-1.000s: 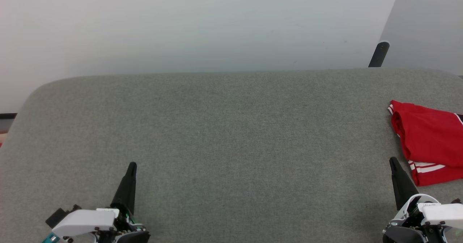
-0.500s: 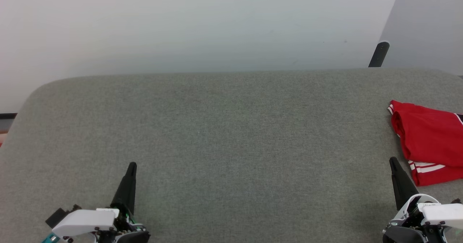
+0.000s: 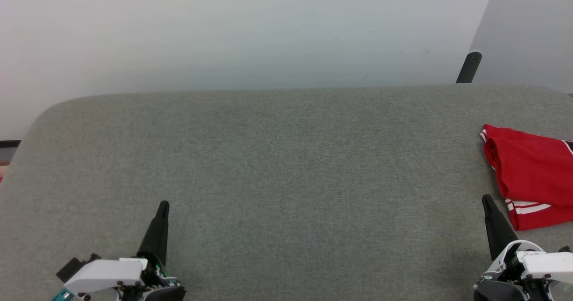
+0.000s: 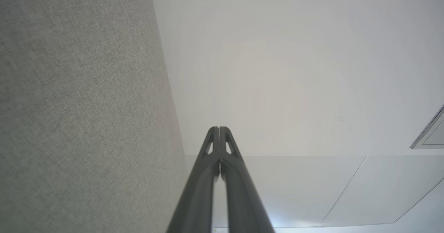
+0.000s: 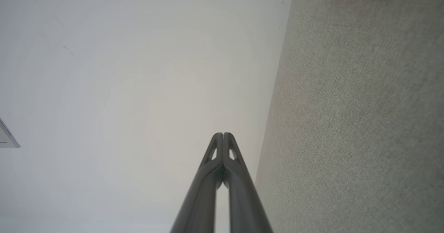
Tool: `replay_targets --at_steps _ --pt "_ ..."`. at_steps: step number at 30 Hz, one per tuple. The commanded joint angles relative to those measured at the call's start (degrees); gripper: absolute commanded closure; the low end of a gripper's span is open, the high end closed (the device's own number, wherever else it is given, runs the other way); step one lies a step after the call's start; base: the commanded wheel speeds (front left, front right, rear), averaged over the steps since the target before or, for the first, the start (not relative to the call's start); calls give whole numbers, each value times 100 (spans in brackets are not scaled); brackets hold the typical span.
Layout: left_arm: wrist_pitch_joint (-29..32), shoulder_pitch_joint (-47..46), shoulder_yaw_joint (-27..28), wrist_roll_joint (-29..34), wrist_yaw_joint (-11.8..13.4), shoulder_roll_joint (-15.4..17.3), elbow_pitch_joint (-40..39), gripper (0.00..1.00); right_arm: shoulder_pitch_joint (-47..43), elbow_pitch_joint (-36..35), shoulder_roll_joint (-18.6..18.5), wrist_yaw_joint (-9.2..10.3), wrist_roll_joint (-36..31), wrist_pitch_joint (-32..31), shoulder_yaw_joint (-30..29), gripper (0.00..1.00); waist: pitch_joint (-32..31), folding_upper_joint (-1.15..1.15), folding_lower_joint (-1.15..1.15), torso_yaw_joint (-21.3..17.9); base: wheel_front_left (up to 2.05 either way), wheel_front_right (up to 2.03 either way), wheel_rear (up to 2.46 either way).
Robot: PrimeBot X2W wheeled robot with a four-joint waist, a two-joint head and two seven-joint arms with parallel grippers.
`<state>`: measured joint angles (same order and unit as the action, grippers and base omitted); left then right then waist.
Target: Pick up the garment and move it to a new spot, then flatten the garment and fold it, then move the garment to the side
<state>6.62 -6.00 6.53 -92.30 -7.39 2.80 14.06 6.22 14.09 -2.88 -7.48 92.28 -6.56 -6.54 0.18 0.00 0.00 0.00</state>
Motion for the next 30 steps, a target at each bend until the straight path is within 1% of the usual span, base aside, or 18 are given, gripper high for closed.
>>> replay_targets --at_steps 1,30 --pt "9 -54 12 -17 -18 1 6 100 14 0 14 -2 24 -5 0 100 0 0 0 0 0 0 0" --pt "7 -53 9 -19 -18 0 5 100 14 0 14 -2 25 -4 1 100 0 0 0 0 0 0 0"
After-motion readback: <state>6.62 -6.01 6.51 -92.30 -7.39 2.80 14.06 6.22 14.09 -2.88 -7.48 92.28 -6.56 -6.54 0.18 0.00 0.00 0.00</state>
